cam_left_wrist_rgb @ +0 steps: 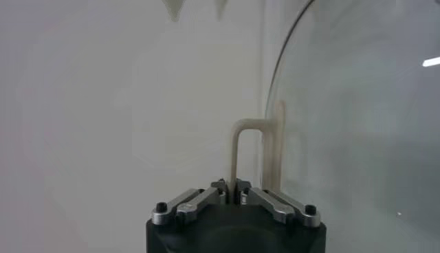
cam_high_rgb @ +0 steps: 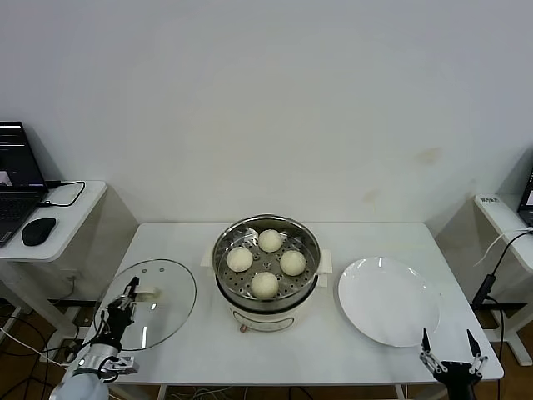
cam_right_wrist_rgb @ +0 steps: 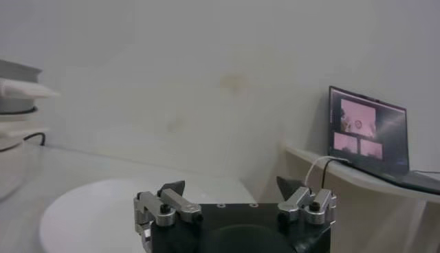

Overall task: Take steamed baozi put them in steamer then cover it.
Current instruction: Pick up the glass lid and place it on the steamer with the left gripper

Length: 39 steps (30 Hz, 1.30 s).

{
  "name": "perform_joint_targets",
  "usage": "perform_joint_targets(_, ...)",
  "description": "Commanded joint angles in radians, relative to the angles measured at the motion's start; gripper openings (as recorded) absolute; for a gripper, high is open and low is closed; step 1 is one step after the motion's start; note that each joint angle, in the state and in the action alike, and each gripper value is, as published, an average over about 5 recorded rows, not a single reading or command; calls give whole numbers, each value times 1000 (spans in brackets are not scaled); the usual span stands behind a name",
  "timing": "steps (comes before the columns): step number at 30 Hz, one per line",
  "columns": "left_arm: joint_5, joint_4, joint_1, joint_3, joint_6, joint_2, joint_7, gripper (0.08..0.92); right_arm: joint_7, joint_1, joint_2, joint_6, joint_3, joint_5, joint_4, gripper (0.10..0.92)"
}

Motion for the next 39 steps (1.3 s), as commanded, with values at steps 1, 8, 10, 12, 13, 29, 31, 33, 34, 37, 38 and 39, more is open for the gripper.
perform_joint_targets(1,-146,-379,154,-71,216,55,123,143,0,-2,-11,2,-19,-6,4,823)
perform_joint_targets(8,-269,-578,146,-32,407,112,228,143,0,-4,-19,6,-39,-24,4,823)
perform_joint_targets(10,-297,-615,130,-3,440,139,244,143,0,-3,-20,7,-47,-33,1,823)
perform_joint_targets(12,-315,-633,106,35,459,172,249,143,2,0,-19,9,-53,-45,-4,823)
perform_joint_targets(13,-325,-635,92,57,468,188,249,143,4,1,-17,10,-56,-52,-6,823)
perform_joint_targets(29,-165,-462,-338,573,585,163,271,143,85,28,12,46,-122,-173,-92,823)
perform_joint_targets(31,-109,-462,-364,602,616,141,309,143,91,30,13,49,-120,-186,-93,823)
perform_joint_targets(33,-45,-464,-387,631,649,117,353,143,95,32,16,51,-116,-195,-91,823)
perform_joint_targets(34,-12,-464,-396,643,662,103,375,143,96,33,18,52,-115,-199,-90,823)
perform_joint_targets(37,72,-454,-417,670,696,54,434,143,99,39,30,55,-114,-206,-92,823)
perform_joint_targets(38,95,-448,-423,676,706,37,451,143,100,40,34,56,-115,-209,-94,823)
perform_joint_targets(39,115,-442,-427,681,718,20,468,143,101,41,38,57,-116,-214,-97,823)
